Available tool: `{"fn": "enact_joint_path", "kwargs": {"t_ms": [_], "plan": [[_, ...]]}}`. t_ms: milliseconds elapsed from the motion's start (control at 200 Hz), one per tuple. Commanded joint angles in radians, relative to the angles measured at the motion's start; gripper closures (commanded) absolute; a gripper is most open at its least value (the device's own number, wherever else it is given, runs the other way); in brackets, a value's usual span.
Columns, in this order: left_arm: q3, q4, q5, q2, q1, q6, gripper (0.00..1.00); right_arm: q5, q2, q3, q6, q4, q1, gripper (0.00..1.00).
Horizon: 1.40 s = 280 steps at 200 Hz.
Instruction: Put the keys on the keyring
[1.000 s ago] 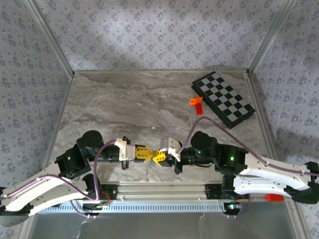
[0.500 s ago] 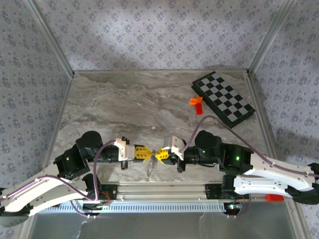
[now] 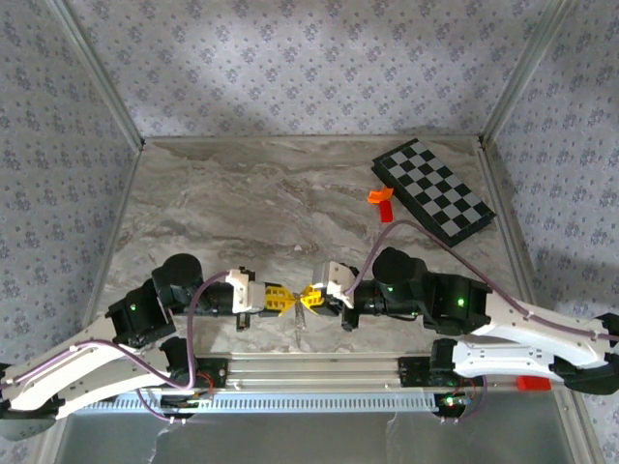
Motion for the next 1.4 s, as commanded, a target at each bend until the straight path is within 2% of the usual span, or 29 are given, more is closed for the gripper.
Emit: {"fn": "enact_joint_path", "kwargs": {"t_ms": [0,340,530,695,895,1134,1174,1264,1394], "plan": [[0.018,-0.016,-0.010,0.005,-0.004,0.013,1.00,0.000,0.009,0.044,-0.027,-0.011,0.003,1.00],[0.018,-0.029,-0.037,0.007,-0.004,0.020,1.00,0.056,0.019,0.072,-0.033,-0.047,0.002,1.00],[-0.061,0.073,-0.101,0.010,-0.004,0.002,0.99,0.119,0.039,0.090,-0.030,-0.098,-0.023,1.00],[-0.099,0.122,-0.165,0.005,-0.003,-0.009,0.82,0.139,0.076,0.127,-0.005,-0.140,-0.081,1.00],[-0.139,0.151,-0.255,0.004,-0.003,-0.044,0.57,0.131,0.115,0.143,0.037,-0.145,-0.162,1.00],[-0.197,0.217,-0.347,-0.004,-0.003,-0.096,0.40,0.085,0.197,0.207,0.105,-0.215,-0.309,1.00],[-0.209,0.226,-0.363,-0.003,-0.003,-0.097,0.33,0.071,0.204,0.204,0.122,-0.214,-0.333,1.00],[-0.226,0.238,-0.390,0.004,-0.003,-0.098,0.25,0.061,0.223,0.200,0.145,-0.213,-0.381,1.00],[-0.245,0.256,-0.383,0.010,-0.004,-0.110,0.06,0.024,0.247,0.189,0.172,-0.192,-0.449,1.00]]}}
